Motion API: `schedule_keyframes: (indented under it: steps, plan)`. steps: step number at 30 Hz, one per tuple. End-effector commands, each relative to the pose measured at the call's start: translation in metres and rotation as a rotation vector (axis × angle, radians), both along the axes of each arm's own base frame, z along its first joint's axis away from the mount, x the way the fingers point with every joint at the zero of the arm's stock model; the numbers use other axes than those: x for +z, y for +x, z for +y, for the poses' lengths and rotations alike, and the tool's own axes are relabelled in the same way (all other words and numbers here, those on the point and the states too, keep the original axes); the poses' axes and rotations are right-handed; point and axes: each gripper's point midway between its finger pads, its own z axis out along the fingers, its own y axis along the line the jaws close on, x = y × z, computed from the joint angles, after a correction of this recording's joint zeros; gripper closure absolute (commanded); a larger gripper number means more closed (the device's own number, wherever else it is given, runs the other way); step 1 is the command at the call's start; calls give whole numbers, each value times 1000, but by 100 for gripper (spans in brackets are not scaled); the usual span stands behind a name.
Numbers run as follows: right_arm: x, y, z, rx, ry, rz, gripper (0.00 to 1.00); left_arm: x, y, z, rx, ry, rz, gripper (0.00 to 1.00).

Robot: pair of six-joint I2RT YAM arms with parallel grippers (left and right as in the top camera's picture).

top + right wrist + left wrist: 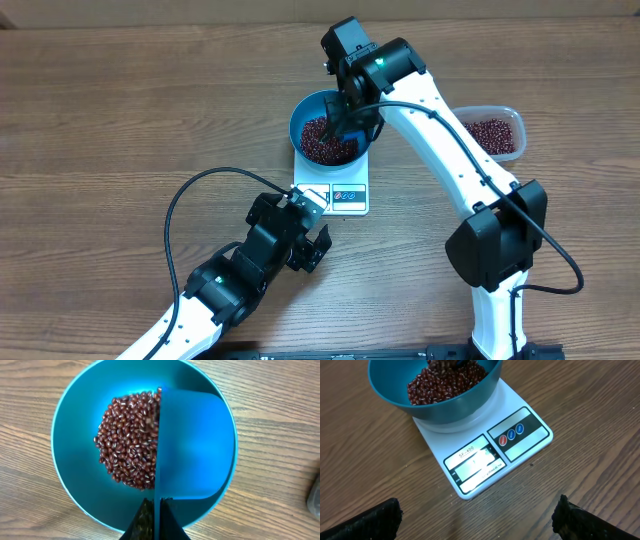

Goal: Scoop item into bowl and weigh 150g on scale
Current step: 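Tilt the scoop with the right gripper to pour beans into the bowl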

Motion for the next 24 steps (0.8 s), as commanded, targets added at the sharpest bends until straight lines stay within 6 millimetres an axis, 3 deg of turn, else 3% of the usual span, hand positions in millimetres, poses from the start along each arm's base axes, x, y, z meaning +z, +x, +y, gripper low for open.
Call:
schedule_keyframes:
  steps: [1, 24]
  plan:
    - [38, 4, -4, -13, 13, -99, 96, 0, 1, 3, 5, 11, -11, 0]
    - [37, 1, -7, -13, -2, -84, 96, 0, 1, 3, 5, 11, -11, 0]
